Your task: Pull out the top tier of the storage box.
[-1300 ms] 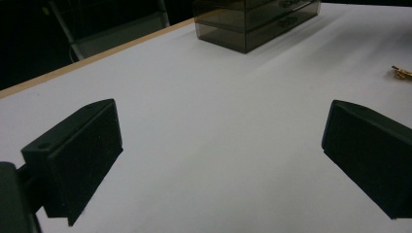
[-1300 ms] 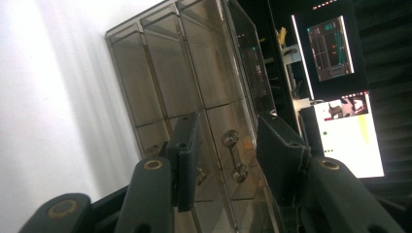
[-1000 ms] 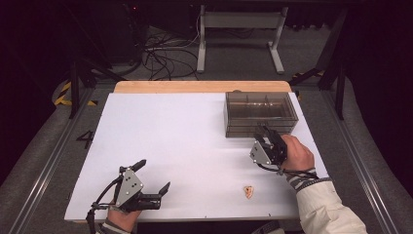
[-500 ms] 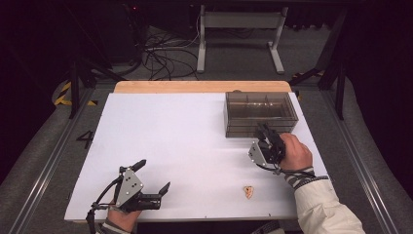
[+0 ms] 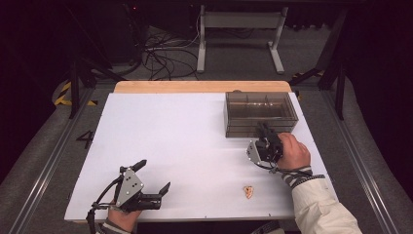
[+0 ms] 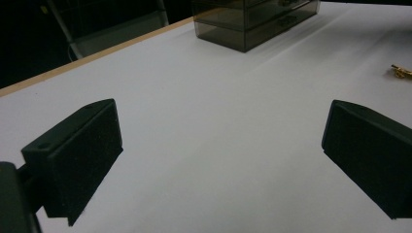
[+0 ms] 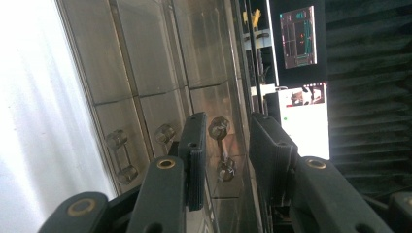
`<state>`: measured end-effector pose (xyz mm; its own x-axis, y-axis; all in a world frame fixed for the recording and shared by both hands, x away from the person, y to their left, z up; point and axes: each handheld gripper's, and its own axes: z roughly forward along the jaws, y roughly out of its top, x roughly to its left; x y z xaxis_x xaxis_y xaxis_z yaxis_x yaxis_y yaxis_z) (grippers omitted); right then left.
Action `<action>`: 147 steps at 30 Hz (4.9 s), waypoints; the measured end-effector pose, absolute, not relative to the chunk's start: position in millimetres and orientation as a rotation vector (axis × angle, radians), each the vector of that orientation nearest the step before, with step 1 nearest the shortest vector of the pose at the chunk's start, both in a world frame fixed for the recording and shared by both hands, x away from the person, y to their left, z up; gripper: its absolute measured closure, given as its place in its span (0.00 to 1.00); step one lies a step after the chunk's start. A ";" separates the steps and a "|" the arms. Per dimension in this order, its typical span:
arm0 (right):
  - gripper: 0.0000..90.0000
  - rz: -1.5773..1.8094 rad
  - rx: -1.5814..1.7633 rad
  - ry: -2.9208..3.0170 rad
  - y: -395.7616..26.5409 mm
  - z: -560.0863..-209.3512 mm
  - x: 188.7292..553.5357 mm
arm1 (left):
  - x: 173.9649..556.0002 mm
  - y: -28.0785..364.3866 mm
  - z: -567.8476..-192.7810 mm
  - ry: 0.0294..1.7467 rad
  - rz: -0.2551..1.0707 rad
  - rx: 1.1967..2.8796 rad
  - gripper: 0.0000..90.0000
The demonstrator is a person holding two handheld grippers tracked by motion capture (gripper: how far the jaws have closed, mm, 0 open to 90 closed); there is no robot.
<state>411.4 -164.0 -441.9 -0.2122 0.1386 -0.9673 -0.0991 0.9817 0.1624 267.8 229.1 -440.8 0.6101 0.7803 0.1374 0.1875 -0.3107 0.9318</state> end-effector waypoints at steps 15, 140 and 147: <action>0.81 0.165 0.034 1.774 -162.2 -449.9 420.1 | 267.6 229.3 -440.6 0.782 0.732 1.820 0.02; 0.50 0.709 0.449 2.392 -183.7 -359.9 418.4 | 269.0 227.1 -440.9 0.769 0.732 1.833 0.02; 0.51 0.693 0.489 2.457 -189.1 -364.9 435.0 | 269.6 226.7 -441.4 0.773 0.728 1.830 0.02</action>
<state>435.0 -189.1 -364.9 -0.7910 0.4674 -0.3947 0.1923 0.8024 0.5649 269.6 226.7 -441.4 0.6173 0.7742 0.1398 0.1858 -0.3161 0.9304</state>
